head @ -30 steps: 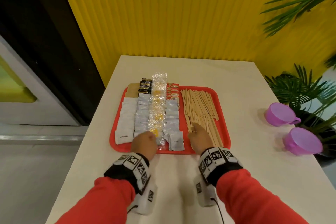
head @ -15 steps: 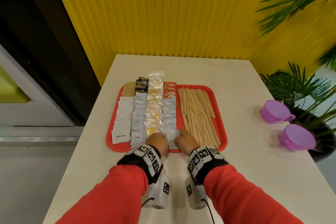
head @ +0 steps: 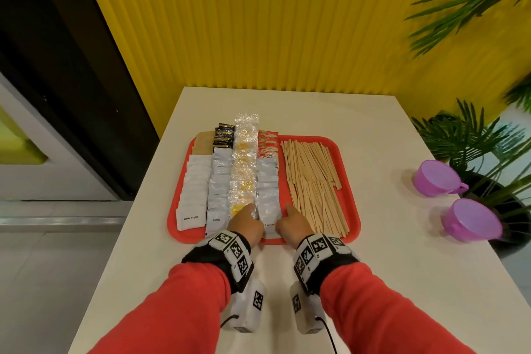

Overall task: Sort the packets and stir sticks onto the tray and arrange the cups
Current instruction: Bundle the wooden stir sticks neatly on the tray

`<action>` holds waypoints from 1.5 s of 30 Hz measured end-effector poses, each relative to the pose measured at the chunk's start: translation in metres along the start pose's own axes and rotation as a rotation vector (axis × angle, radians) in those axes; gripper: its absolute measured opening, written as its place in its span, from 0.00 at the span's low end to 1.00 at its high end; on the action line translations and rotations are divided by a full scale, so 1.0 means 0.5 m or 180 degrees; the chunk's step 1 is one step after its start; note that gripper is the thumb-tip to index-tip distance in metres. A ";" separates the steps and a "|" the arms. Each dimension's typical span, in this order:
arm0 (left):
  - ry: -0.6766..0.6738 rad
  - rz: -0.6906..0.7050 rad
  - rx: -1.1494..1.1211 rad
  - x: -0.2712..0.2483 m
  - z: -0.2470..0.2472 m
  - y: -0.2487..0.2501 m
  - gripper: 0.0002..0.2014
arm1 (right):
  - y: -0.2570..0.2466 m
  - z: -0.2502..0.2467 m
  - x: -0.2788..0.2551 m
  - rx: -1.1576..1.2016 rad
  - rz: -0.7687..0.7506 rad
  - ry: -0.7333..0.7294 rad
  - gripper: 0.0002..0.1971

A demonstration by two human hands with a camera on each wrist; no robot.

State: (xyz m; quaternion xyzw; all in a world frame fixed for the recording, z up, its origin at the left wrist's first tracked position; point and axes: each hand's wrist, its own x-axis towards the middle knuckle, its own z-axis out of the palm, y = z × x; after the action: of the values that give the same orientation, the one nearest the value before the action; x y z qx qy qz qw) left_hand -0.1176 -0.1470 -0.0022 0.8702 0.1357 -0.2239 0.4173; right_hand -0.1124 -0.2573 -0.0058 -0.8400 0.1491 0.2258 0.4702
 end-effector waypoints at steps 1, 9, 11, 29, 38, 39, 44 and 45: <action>-0.0003 -0.0023 -0.0059 0.003 0.001 -0.001 0.20 | -0.002 0.000 0.001 -0.0013 0.0006 0.0008 0.17; -0.0147 -0.0057 -0.0401 0.014 0.002 -0.001 0.35 | 0.004 -0.003 0.005 -0.0061 0.0002 -0.0064 0.13; 0.0027 -0.0006 -0.0430 0.015 0.000 -0.005 0.33 | 0.003 -0.009 0.000 -0.0039 -0.0046 -0.0052 0.10; 0.1403 -0.1585 -0.0150 0.008 -0.115 -0.140 0.29 | 0.154 -0.185 0.003 -0.1459 0.1456 0.1260 0.17; 0.1226 -0.1611 -0.0045 0.046 -0.146 -0.182 0.28 | 0.157 -0.170 0.025 -0.0399 0.0777 0.1430 0.17; 0.1207 -0.1576 -0.0061 0.048 -0.148 -0.179 0.29 | 0.155 -0.169 0.028 -0.0408 0.0723 0.1450 0.17; 0.1040 -0.1346 -0.0066 0.085 -0.168 -0.165 0.32 | 0.144 -0.179 0.062 -0.0381 0.0611 0.1474 0.17; 0.1035 -0.1292 -0.0054 0.096 -0.172 -0.163 0.32 | 0.142 -0.183 0.073 -0.0336 0.0600 0.1484 0.16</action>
State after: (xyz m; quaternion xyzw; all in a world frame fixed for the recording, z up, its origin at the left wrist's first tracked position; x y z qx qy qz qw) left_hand -0.0872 -0.0266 -0.0331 0.8462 0.3747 -0.1591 0.3438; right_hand -0.0920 -0.3738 -0.0343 -0.8751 0.3192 0.0764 0.3555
